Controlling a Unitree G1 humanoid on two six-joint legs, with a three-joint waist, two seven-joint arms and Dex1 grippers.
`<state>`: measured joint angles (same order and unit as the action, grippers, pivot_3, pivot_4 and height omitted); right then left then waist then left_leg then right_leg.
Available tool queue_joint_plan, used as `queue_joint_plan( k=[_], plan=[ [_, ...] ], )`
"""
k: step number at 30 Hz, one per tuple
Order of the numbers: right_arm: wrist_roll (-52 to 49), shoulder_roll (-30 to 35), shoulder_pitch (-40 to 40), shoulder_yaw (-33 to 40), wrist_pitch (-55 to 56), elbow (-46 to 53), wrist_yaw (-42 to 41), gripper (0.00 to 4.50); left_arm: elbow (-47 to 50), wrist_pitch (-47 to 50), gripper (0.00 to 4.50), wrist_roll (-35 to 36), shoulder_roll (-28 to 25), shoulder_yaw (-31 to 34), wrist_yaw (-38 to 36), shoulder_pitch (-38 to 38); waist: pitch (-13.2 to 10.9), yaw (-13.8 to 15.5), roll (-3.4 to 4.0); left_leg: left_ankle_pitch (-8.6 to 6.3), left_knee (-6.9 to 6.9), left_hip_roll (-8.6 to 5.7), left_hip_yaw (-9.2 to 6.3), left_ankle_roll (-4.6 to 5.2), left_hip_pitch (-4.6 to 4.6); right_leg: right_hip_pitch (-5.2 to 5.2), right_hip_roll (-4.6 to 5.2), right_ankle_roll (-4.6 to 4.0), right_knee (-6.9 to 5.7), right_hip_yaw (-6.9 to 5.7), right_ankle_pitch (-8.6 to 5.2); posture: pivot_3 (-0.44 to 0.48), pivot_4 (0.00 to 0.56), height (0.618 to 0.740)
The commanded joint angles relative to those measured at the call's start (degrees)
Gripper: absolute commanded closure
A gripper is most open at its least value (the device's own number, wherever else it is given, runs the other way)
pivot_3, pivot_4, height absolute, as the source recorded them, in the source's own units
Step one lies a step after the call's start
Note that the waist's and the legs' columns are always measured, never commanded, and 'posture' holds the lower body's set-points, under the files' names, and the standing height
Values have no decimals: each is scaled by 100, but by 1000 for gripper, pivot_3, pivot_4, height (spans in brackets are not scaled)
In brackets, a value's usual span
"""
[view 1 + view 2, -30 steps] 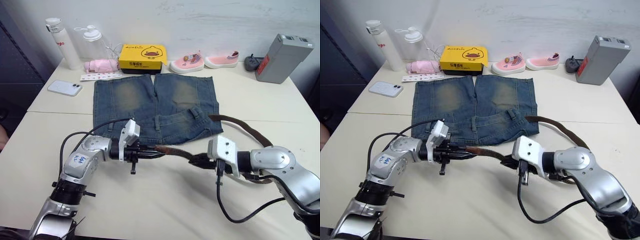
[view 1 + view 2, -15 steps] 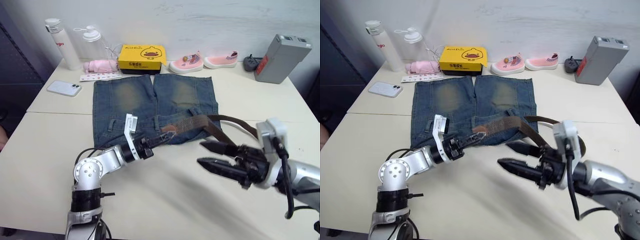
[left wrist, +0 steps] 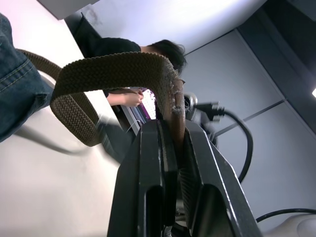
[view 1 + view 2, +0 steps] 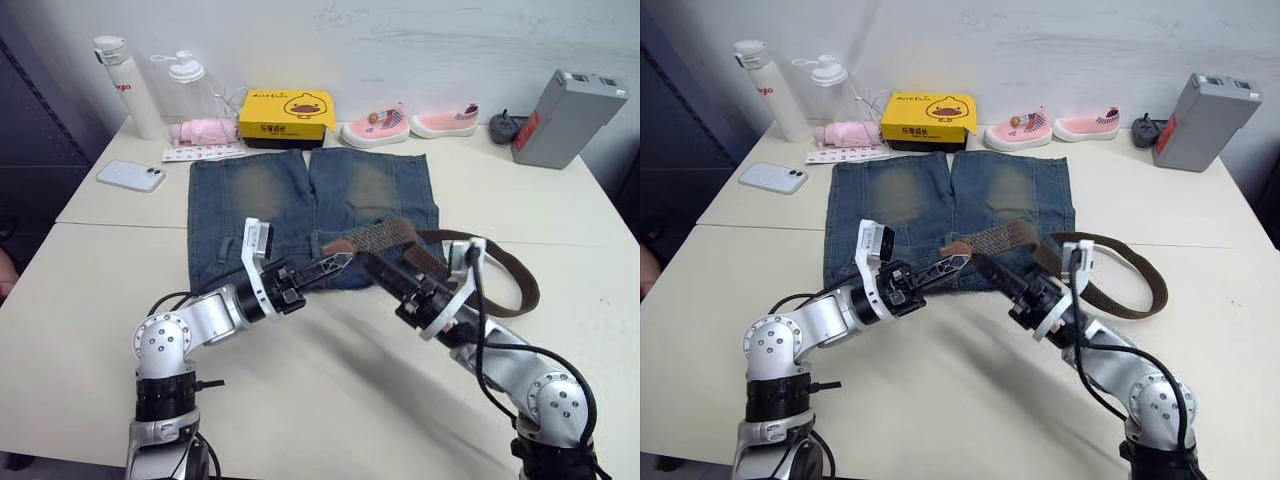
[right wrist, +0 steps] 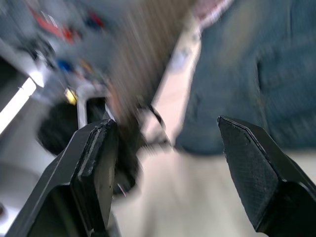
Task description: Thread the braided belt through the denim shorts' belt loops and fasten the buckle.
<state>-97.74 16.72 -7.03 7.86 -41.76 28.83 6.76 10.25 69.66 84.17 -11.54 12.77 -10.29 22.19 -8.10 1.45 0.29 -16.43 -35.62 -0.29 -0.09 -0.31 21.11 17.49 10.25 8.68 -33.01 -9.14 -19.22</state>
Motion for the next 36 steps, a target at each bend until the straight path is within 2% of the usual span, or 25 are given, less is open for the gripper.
queue_joint_plan(
  k=[1,7,8,11,15,20,21,22,24,26,27,28,29,30,32,36],
  plan=[
    [-478,-100,-113,153,393,87,290,1014,214,-166,4500,259,-76,-56,23,-6,0,-4,0,0,0,1,0,0,0,1,0,0,0,0,0,0,150,683],
    [-564,-41,-136,183,606,53,457,1014,231,-255,4500,294,-186,-161,0,-27,0,-7,2,-1,4,2,5,1,-1,7,0,0,-6,3,0,0,150,683],
    [-549,-40,-140,165,632,43,499,1554,242,-265,4500,317,-205,-179,-5,-34,0,-7,2,-1,4,1,7,1,0,8,0,-1,-6,4,0,0,150,683],
    [-498,-91,-166,123,723,1,584,2661,263,-288,4500,358,-256,-242,-9,-48,0,-7,3,-1,5,2,8,2,-1,9,0,-1,-8,4,-1,0,150,683],
    [-478,-161,-205,113,826,10,580,4458,289,-308,4500,342,-354,-320,-40,-58,-2,-9,5,-2,6,2,8,3,0,11,1,-2,-9,4,-1,0,150,683],
    [-511,-270,-225,175,967,48,543,4458,371,-395,4500,40,-533,-426,-229,-42,-2,-10,9,-4,10,2,11,3,-1,16,2,-2,-13,5,-1,0,150,683],
    [-488,-296,-214,213,1025,54,534,4496,394,-442,4048,-60,-577,-465,-313,-31,-3,-9,9,-5,10,2,11,3,-1,18,2,-2,-16,6,-1,0,150,683],
    [-421,-346,-211,295,1138,40,533,4500,488,-533,3769,-344,-701,-578,-502,-7,-3,-7,9,-5,10,3,11,3,-1,20,2,-2,-20,6,-1,0,150,683],
    [-349,-421,-222,577,1409,-87,585,4500,702,-1199,3078,-1842,-1307,-1320,-1105,40,-3,-1,9,-6,10,2,11,3,-1,29,5,-2,-38,7,-1,0,150,683],
    [-311,-466,-256,806,1631,-179,619,4500,620,-2444,2222,-3667,-2016,-2289,-1739,104,0,-2,17,-8,14,-1,15,-1,-1,42,5,-4,-50,7,-2,0,150,683],
    [-325,-476,-270,869,1695,-198,619,4500,511,-2868,1746,-4198,-2194,-2551,-1910,143,1,-1,19,-9,15,-1,24,-1,-1,48,7,-4,-50,11,-2,0,150,683],
    [-333,-486,-282,906,1732,-212,620,4500,429,-3132,1452,-4523,-2293,-2700,-2024,168,2,8,21,-9,21,-3,31,-1,-1,52,9,-4,-50,12,-2,0,150,683],
    [-350,-452,-292,964,1743,-237,610,4500,121,-3678,1103,-5165,-2416,-2933,-2010,283,5,3,29,-9,31,-3,49,-1,-1,69,12,-7,-55,13,-4,0,150,683],
    [-357,-428,-299,1001,1751,-252,606,4500,-128,-4116,1103,-5661,-2481,-3087,-2032,356,4,5,31,-9,41,-1,76,-2,9,99,18,-11,-62,21,-6,0,150,683],
    [-392,-375,-307,1071,1745,-274,589,4500,-858,-5593,1103,-7271,-2802,-3709,-2070,559,3,4,32,-9,43,7,87,-2,7,115,17,-12,-79,18,-6,0,150,683],
    [-418,-364,-331,1128,1733,-272,583,4500,-2008,-6784,1103,-8607,-2832,-3995,-1921,838,5,-5,34,-13,50,10,114,5,3,133,26,-12,-88,14,-6,0,150,683]
  ],
)
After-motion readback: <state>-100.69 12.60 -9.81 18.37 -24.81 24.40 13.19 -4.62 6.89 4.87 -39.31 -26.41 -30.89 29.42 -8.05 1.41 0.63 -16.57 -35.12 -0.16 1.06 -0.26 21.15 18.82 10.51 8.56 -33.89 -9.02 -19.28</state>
